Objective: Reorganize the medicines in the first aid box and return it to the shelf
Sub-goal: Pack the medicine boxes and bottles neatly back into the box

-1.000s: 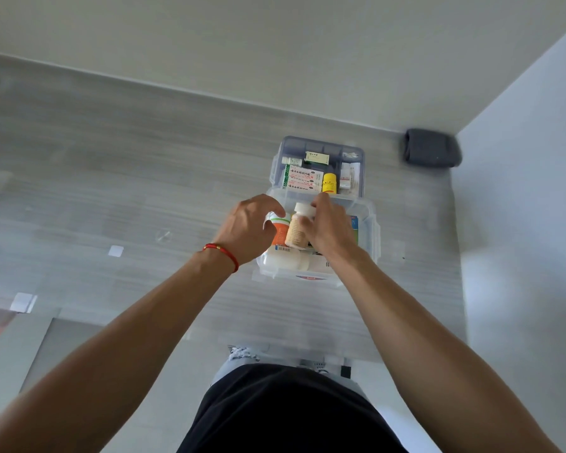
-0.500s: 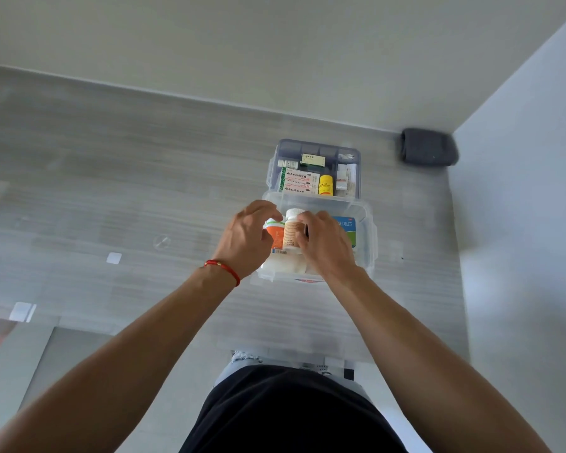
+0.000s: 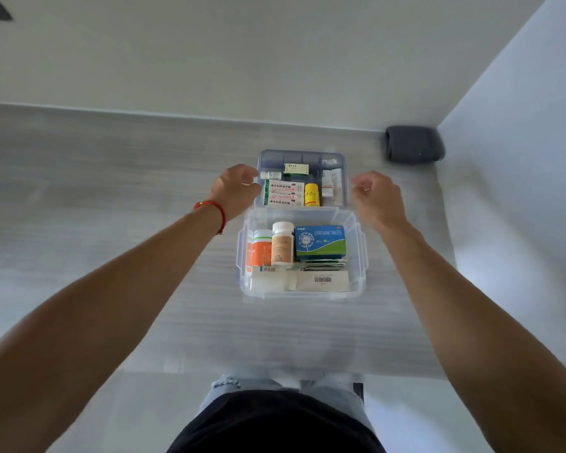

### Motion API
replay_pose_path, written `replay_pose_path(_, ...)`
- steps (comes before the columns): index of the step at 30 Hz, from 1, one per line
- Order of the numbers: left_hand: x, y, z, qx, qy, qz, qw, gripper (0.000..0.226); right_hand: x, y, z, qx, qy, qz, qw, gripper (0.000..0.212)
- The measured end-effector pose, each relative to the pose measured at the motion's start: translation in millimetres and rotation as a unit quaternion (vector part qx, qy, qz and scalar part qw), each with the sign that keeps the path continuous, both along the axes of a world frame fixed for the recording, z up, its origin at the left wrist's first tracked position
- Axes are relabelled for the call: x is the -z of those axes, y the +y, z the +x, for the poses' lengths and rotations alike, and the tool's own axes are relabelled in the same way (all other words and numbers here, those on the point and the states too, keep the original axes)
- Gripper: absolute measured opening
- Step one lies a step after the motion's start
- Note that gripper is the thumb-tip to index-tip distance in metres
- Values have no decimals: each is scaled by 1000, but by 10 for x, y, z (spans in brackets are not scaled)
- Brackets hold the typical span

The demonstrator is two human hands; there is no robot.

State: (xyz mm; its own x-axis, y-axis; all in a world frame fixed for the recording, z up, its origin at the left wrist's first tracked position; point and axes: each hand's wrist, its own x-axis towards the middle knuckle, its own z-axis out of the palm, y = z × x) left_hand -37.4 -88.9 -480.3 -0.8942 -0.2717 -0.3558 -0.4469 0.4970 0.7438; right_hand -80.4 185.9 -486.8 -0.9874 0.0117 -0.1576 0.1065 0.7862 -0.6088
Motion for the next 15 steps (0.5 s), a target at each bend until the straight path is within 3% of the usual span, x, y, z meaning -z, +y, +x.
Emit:
replay_pose_path(2,31,0,-202,-29,-63,63,996,34,86,6,-130,-19,-59,40,997,25)
replay_pose_path(5,73,16,-336,-51,-128,111,984,59,182,-46,-272,-51,-120,57,990,28)
replay_pose_path(10,146,113,-416,-72,-159,171,970,18,309,-185,-415,-15,-182,-54,982,24)
replay_pose_path(15,198,212,-481,-133,-145,191,962,5,339,-223,-509,75,-220,-155,960,28)
